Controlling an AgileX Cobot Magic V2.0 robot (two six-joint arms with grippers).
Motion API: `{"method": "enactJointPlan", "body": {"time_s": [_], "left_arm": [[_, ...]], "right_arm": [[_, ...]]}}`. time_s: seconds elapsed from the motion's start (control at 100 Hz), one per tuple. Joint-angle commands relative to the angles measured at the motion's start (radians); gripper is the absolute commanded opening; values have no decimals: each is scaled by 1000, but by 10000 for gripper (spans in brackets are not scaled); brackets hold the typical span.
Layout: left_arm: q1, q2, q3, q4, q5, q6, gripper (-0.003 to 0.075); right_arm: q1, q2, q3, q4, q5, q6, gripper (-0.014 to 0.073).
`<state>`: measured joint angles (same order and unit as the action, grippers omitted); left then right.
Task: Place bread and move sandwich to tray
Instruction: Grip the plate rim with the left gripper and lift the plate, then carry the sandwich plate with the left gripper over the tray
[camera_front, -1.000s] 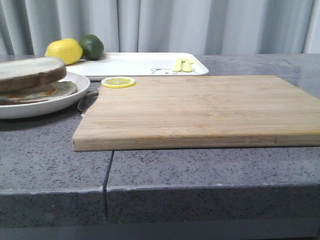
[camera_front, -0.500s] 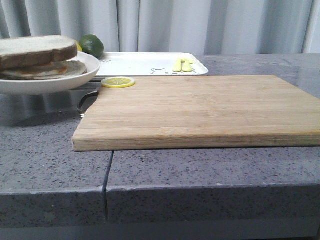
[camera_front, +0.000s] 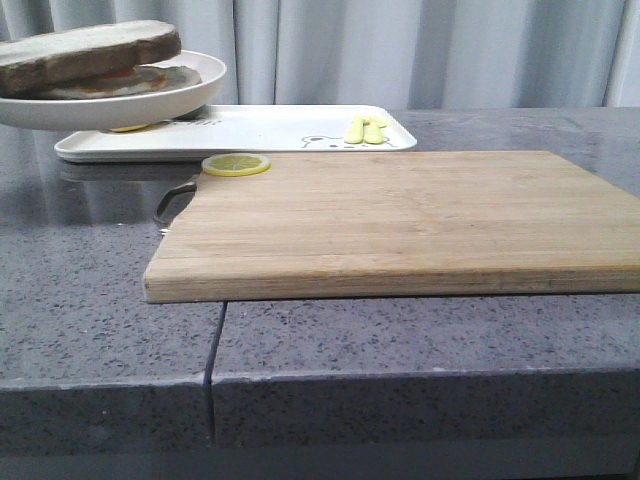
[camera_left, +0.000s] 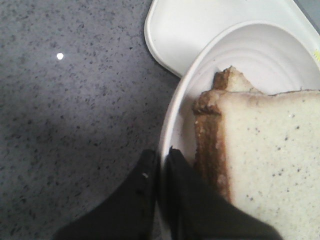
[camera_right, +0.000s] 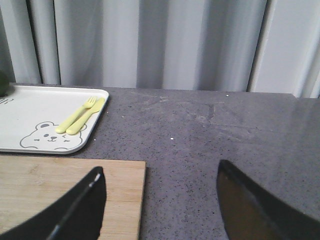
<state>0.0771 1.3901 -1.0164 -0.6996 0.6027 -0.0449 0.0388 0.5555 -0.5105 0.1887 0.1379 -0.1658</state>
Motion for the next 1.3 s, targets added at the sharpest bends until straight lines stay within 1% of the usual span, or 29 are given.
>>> {"method": "enactJointPlan", "body": {"time_s": [0.0, 0.09, 0.37, 0.63, 0.88, 1.09, 1.29], "left_arm": [[-4, 12, -92, -92, -25, 24, -19], [-4, 62, -158, -119, 1, 45, -19], [-10, 233, -388, -121, 97, 64, -19], [-64, 410, -623, -121, 161, 64, -20], [-84, 569, -836, -123, 216, 62, -20], [-88, 660, -953, -123, 242, 60, -20], [-88, 723, -1012, -123, 253, 60, -20]], "right_arm": [[-5, -1, -29, 4, -85, -2, 477], [-5, -1, -29, 4, -85, -2, 477], [-5, -1, -29, 4, -85, -2, 477], [-5, -1, -29, 4, -85, -3, 477], [-5, -1, -29, 4, -85, -3, 477], [-5, -1, -29, 4, -85, -3, 477], [-5, -1, -29, 4, -85, -3, 477]]}}
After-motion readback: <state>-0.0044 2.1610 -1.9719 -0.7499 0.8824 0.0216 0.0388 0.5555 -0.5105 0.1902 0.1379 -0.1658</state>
